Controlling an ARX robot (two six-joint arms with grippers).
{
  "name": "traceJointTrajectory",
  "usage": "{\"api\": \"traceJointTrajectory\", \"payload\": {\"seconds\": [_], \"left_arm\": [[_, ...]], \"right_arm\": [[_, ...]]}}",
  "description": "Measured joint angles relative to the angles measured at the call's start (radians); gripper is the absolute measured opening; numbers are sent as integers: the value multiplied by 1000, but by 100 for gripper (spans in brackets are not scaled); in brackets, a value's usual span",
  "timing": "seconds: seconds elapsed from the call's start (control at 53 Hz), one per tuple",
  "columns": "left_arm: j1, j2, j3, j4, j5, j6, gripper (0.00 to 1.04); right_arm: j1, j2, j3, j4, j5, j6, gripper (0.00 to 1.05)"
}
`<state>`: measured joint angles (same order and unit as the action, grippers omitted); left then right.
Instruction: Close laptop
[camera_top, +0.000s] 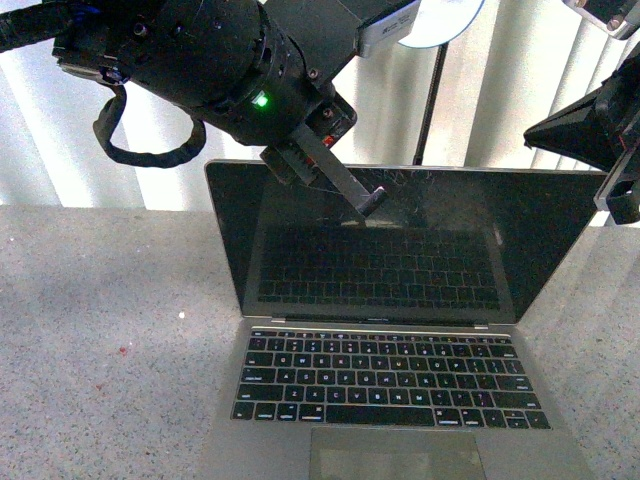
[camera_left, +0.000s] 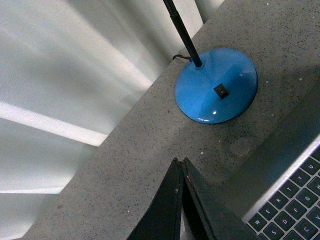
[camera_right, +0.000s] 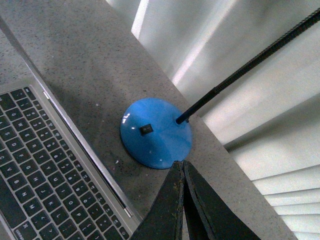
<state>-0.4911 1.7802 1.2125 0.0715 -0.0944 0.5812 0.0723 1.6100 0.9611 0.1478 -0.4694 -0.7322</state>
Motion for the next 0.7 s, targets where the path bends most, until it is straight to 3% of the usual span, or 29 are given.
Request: {"api": "traceJointTrajectory", "payload": {"seconds": [0.698], "left_arm": [[3,-27,-16,-87,35,46,4]], "right_arm": [[11,-23,-20,-145,-28,-106,3]]}}
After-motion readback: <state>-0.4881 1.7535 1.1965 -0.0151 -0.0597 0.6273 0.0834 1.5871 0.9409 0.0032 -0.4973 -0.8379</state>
